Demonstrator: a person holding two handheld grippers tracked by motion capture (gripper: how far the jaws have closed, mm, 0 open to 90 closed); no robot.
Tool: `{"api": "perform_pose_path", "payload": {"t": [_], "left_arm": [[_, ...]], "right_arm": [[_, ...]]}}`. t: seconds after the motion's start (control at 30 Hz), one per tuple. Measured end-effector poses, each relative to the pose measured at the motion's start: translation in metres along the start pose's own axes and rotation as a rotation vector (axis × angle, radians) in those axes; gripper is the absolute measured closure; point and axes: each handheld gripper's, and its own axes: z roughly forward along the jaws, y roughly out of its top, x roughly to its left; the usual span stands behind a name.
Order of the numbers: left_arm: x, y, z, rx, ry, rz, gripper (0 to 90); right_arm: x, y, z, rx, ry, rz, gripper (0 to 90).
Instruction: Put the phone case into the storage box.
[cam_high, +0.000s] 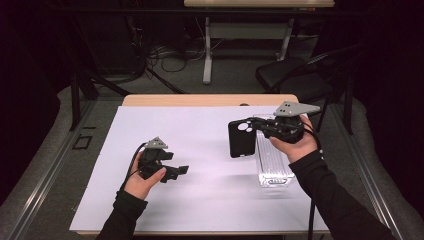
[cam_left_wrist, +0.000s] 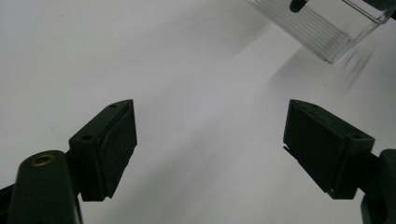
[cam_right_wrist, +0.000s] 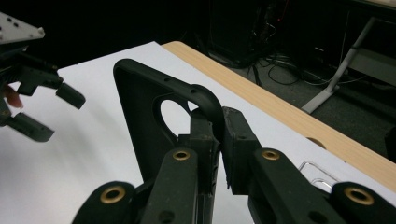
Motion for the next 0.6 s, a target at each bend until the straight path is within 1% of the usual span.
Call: {"api": "perform_pose_path", "payload": {"t": [0.07, 0.17, 0.3, 0.43, 0.57, 0.6], "left_arm": [[0.0, -0.001, -0.001, -0.002, -0.002, 0.0, 17.7], [0.0, -0.002, -0.001, -0.013, -0.007, -0.014, 17.2], [0.002, -0.004, 0.0, -0.011, -0.011, -0.013, 16.4], [0.003, -0.005, -0.001, -0.018, -0.009, -0.023, 16.4], [0.004, -0.005, -0.001, -0.012, -0.011, -0.015, 16.5], [0.003, -0.006, -0.001, -0.008, -0.012, -0.019, 16.4]], "right_arm": [[-0.003, 0.002, 0.0, 0.0, -0.006, 0.001, 84.0], [-0.008, 0.004, 0.0, -0.003, -0.005, 0.009, 84.1], [-0.012, 0.005, 0.001, -0.004, -0.002, 0.009, 84.1], [-0.017, 0.007, 0.003, -0.008, -0.007, 0.011, 84.1], [-0.022, 0.008, 0.002, -0.01, -0.013, 0.0, 84.1], [-0.023, 0.008, 0.001, -0.011, -0.017, -0.003, 84.1]]}}
